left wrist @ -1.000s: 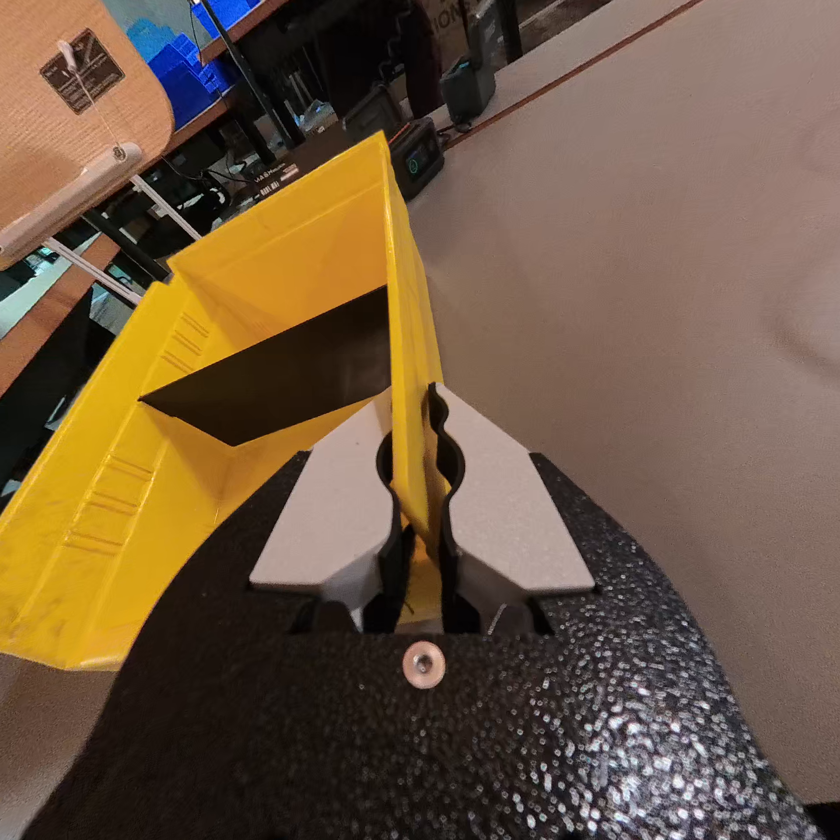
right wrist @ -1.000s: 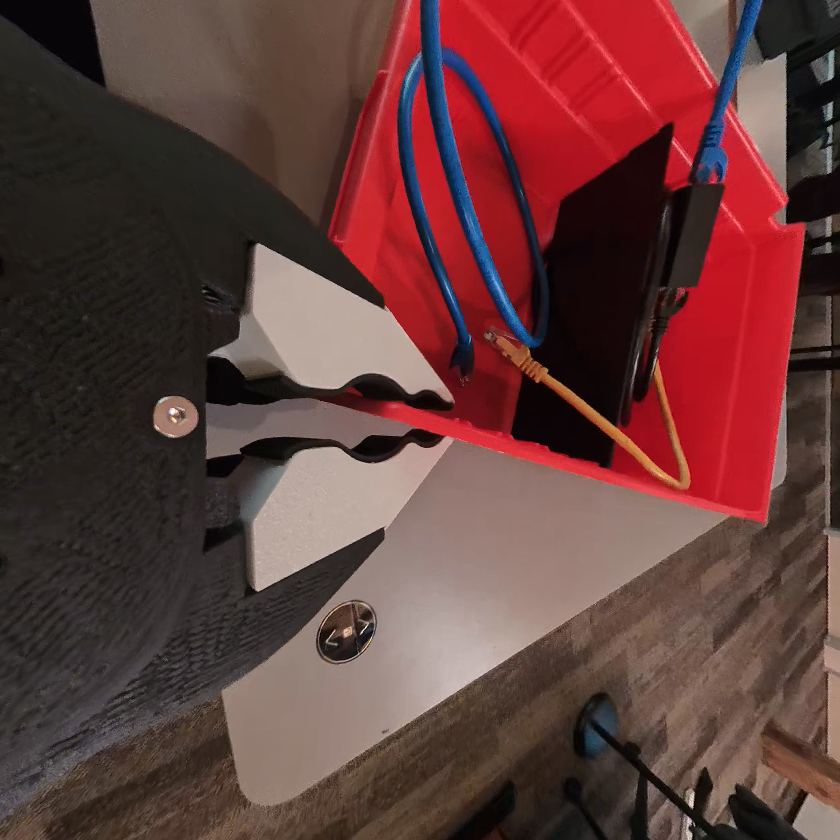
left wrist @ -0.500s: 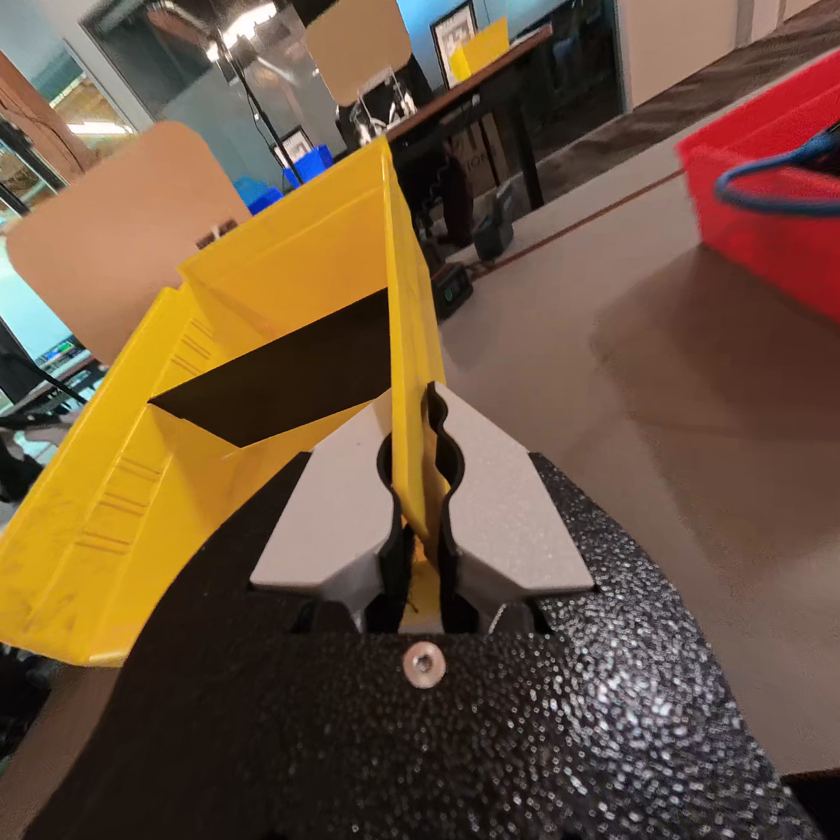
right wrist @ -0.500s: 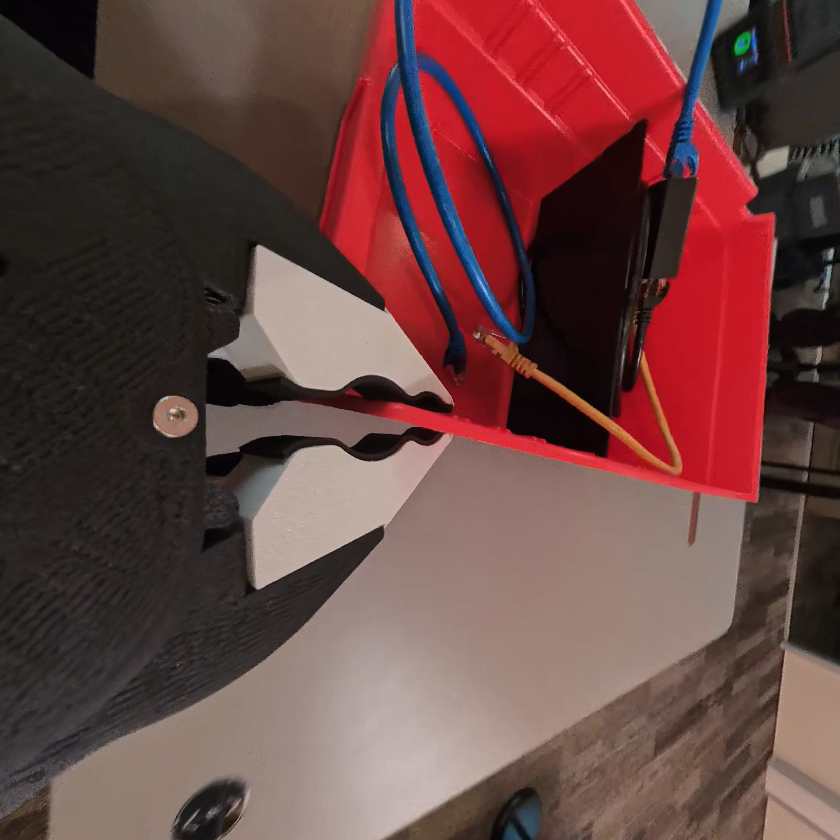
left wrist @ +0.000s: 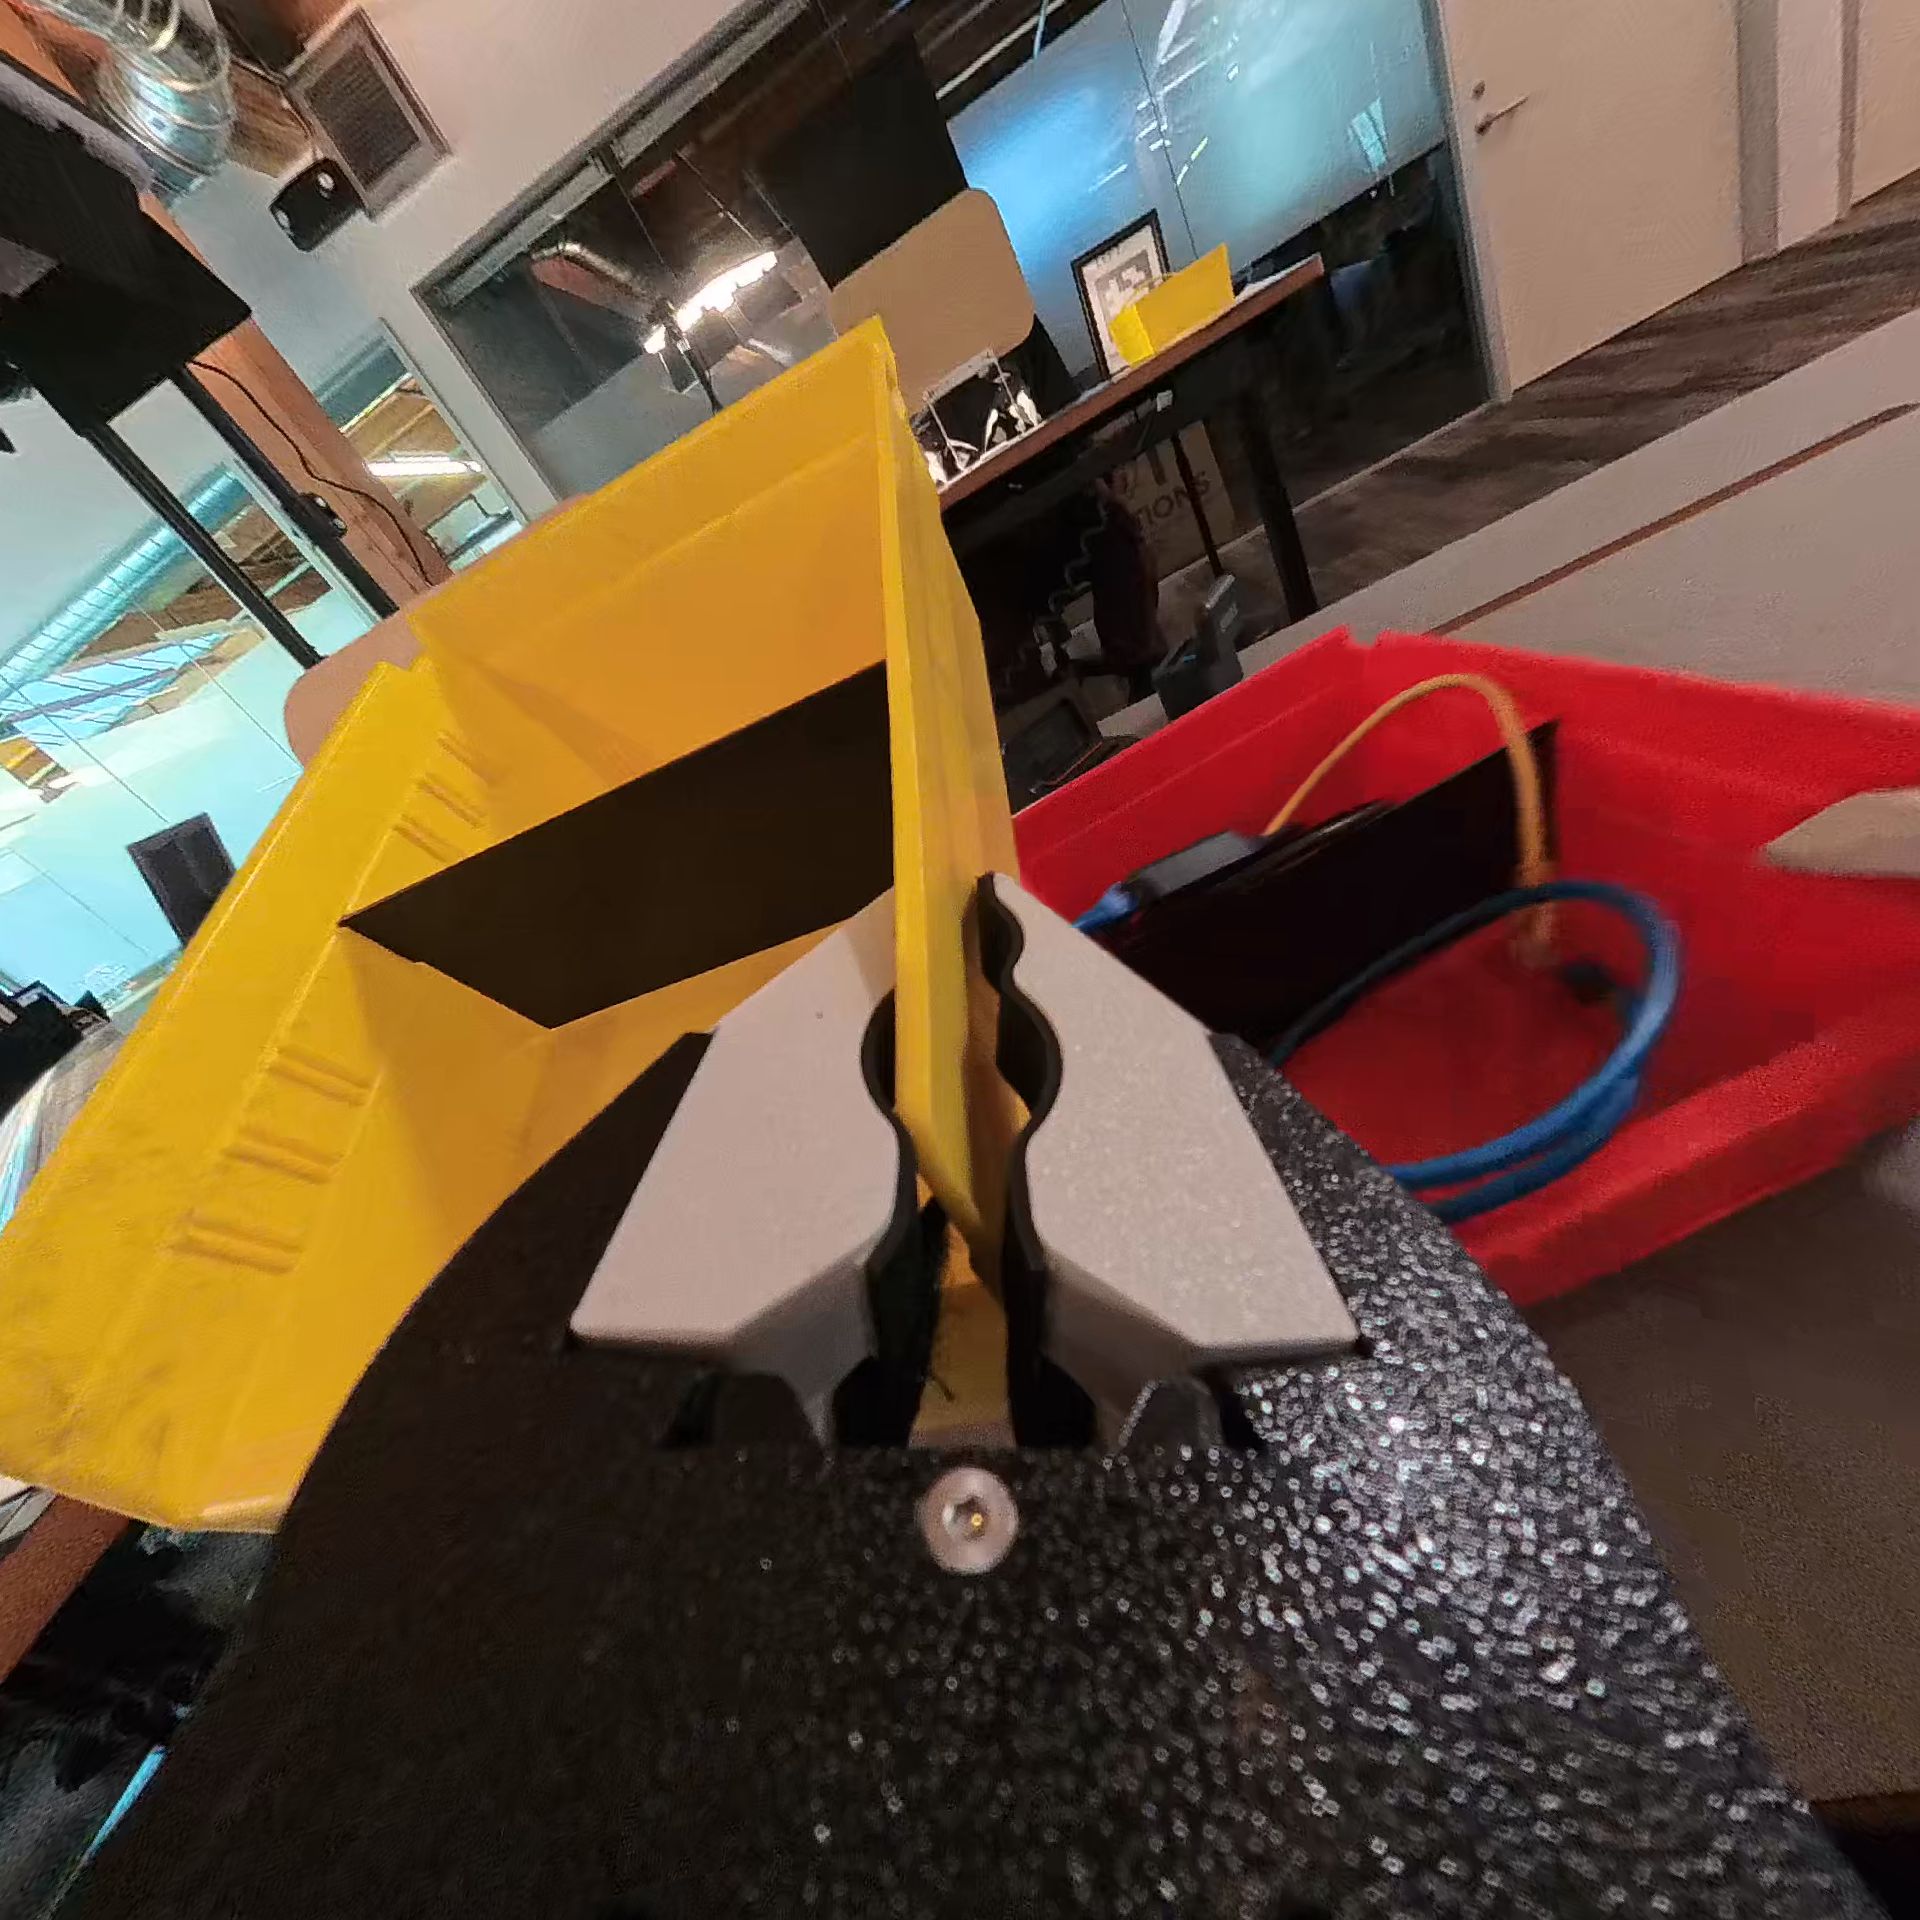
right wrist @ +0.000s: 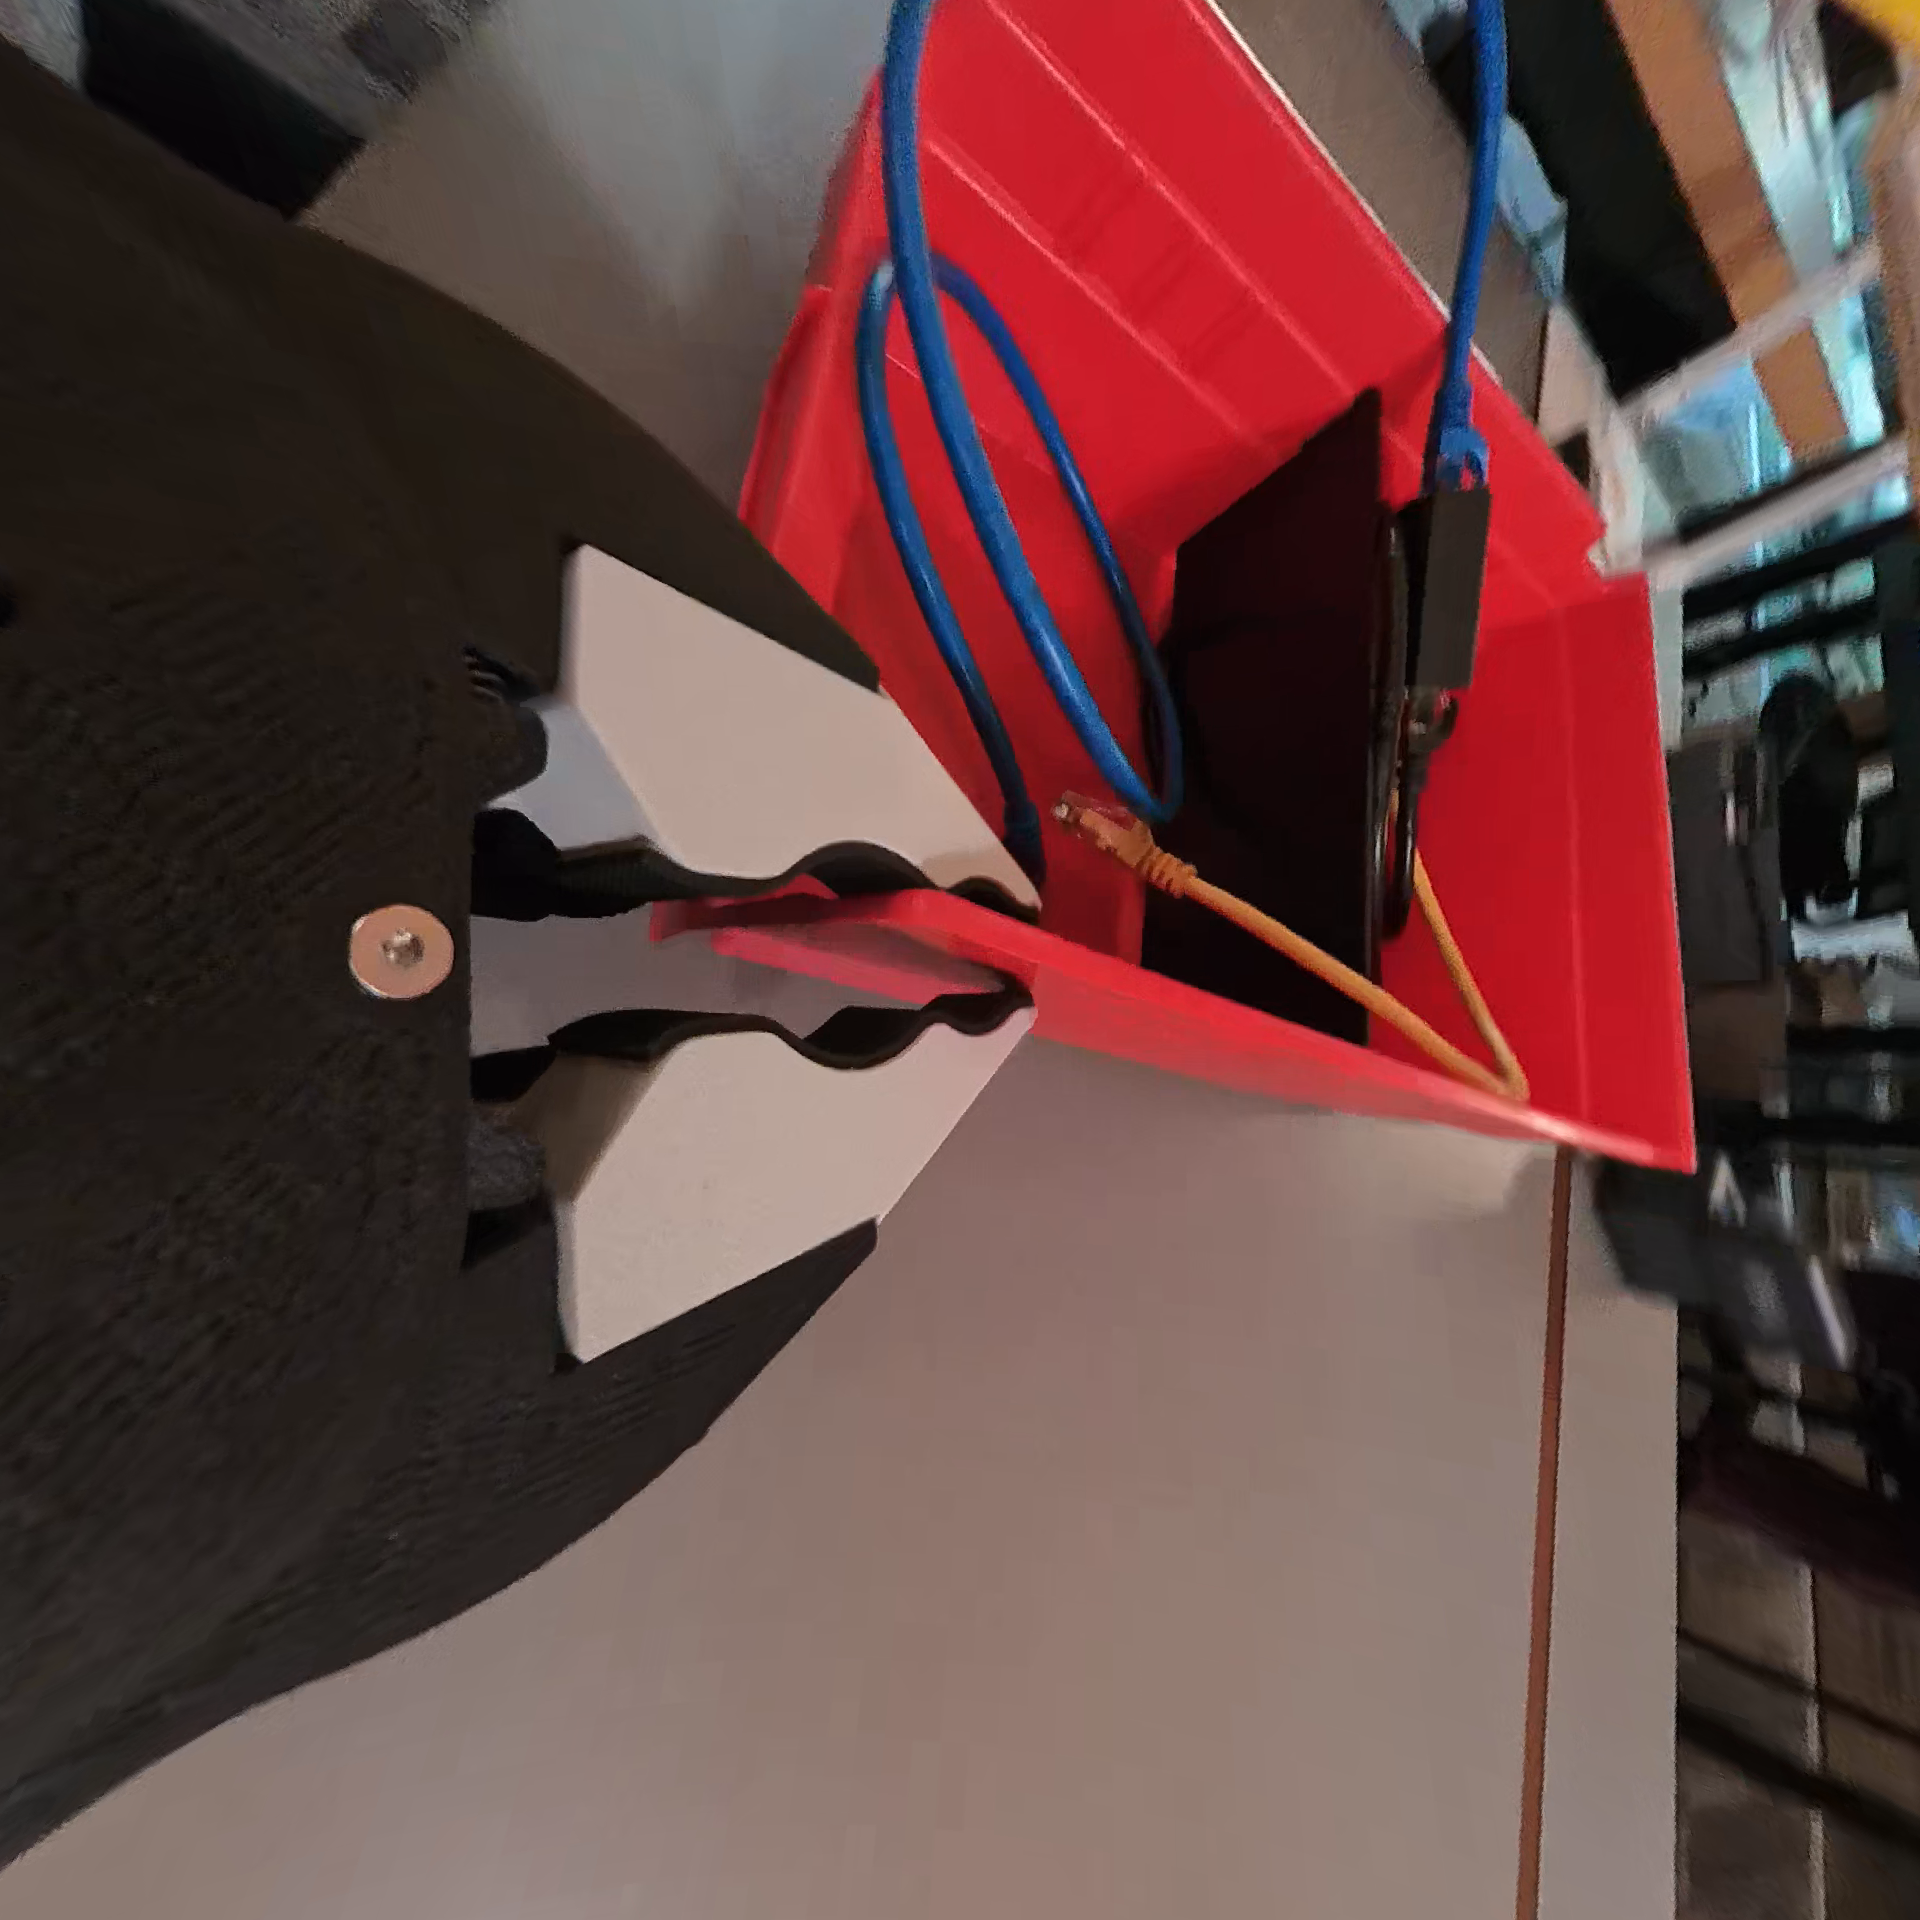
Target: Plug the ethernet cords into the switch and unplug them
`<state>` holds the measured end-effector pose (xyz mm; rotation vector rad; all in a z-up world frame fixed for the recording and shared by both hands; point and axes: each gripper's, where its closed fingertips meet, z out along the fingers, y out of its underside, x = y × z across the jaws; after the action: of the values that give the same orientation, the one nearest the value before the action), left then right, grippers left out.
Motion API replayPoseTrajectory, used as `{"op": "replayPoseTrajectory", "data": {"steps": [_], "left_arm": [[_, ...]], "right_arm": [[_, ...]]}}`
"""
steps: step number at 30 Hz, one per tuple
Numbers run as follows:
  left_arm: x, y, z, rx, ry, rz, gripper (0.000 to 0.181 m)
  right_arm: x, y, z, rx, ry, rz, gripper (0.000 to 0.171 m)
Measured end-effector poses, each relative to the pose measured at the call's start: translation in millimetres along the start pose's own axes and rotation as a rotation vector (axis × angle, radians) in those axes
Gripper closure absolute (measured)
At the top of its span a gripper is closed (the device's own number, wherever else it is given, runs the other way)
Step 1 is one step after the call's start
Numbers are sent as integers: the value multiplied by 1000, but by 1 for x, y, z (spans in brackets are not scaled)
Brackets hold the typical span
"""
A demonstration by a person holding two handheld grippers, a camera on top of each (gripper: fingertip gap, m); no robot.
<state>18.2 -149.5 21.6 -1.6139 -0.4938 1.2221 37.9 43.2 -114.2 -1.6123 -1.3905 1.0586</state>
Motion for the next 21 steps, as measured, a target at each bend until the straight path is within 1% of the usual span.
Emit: {"op": "replayPoseTrajectory", "data": {"steps": [2, 4, 6, 7, 9, 12, 15, 18, 19, 20, 21], "left_arm": [[-2, 0, 0, 9, -5, 3, 178], [-4, 1, -1, 14, -9, 6, 178], [-6, 1, -4, 21, -10, 6, 178], [-7, 0, -6, 29, -6, 2, 178], [-1, -7, -10, 57, 21, 2, 178], [29, -31, -17, 128, 133, 24, 178], [76, -68, -20, 216, 327, 16, 178], [132, -109, -24, 298, 560, -9, 178], [152, -121, -26, 321, 632, -14, 179], [172, -131, -28, 336, 703, -19, 179], [192, -139, -29, 348, 768, -20, 179]], "right_arm": [[-42, -5, 9, 22, -125, -44, 129], [-77, -20, 5, 100, -252, -77, 106], [-90, -32, -8, 167, -315, -106, 82], [-91, -37, -18, 201, -346, -112, 77], [-76, -48, -44, 292, -357, -125, 76], [-24, -63, -92, 445, -249, -185, 77], [41, -74, -142, 577, -51, -245, 83], [97, -78, -190, 652, 134, -283, 86], [115, -77, -206, 682, 203, -291, 90], [131, -78, -223, 730, 267, -286, 94], [142, -83, -244, 815, 309, -268, 95]]}}
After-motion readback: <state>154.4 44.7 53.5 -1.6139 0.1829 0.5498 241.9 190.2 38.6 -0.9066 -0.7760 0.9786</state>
